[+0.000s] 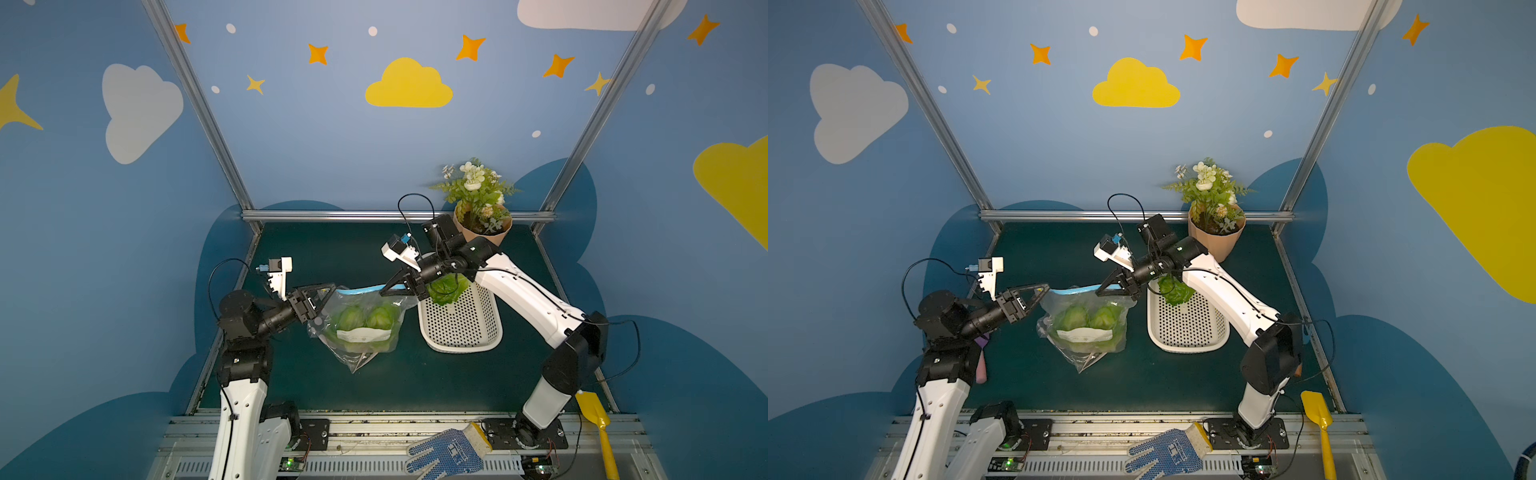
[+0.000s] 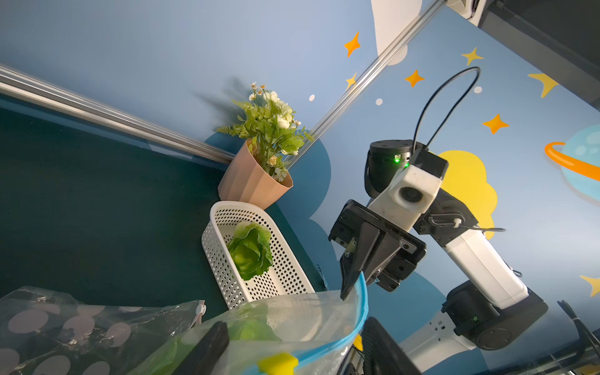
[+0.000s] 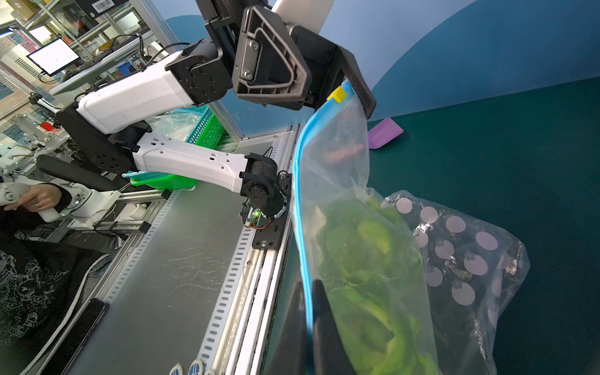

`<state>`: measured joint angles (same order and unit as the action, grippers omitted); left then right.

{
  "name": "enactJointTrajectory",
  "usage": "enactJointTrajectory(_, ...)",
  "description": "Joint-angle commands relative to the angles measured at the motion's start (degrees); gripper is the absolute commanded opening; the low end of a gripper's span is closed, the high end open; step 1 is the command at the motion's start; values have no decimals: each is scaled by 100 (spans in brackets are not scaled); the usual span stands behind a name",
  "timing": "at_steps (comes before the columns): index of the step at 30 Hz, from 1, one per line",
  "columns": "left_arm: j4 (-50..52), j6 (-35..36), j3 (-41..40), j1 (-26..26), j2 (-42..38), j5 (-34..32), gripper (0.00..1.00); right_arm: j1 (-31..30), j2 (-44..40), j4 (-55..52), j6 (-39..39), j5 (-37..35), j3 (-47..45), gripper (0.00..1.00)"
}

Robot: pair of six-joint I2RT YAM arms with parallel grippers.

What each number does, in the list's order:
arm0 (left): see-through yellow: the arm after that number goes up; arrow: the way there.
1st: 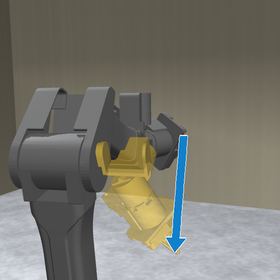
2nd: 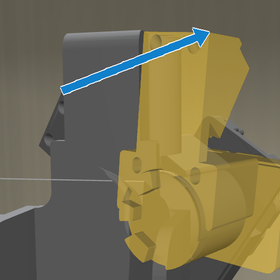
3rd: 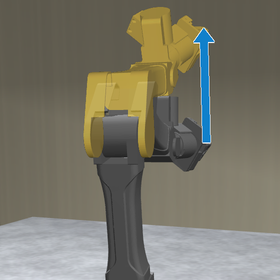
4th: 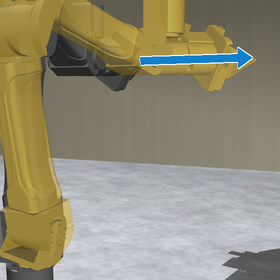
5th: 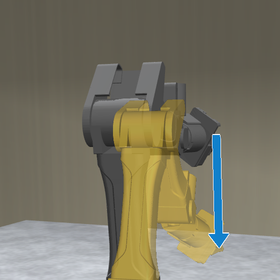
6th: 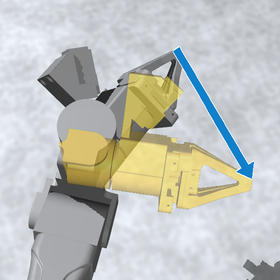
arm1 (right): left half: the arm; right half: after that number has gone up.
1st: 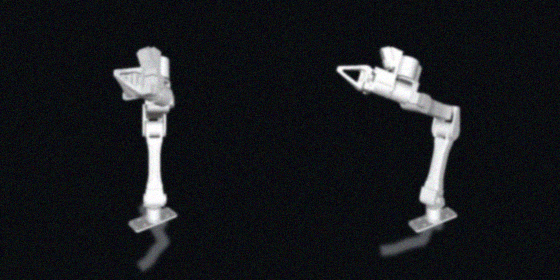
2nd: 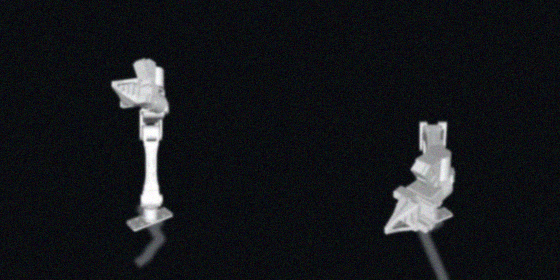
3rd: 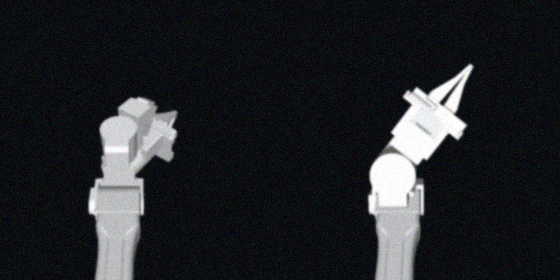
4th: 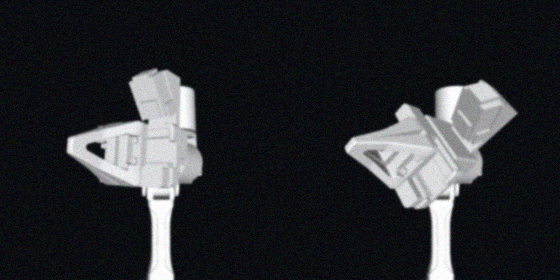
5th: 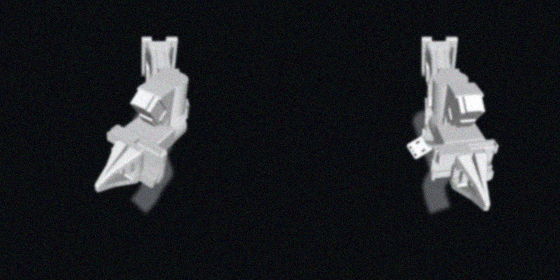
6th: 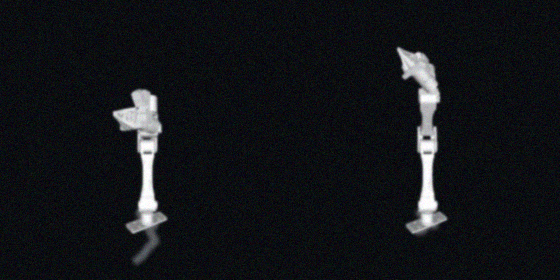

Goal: Open the zip-top bag and take out the chinese cabbages
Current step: Unzip the zipper on the zipper food storage bag.

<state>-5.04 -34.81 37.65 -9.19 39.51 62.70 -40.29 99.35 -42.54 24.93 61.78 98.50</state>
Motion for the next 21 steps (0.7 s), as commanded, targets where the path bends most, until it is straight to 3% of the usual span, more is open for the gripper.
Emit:
enactJointTrajectory(1,-18,-44,13,47,-141,349,61,55,58,-96,74,211,239,0)
enactJointTrajectory(9,296,-57,-84,76,-504,261,54,144,161,-104,-9,247,326,0)
enactJointTrajectory(21,986,177,-51,75,-833,109,55,245,314,29,-345,175,407,0)
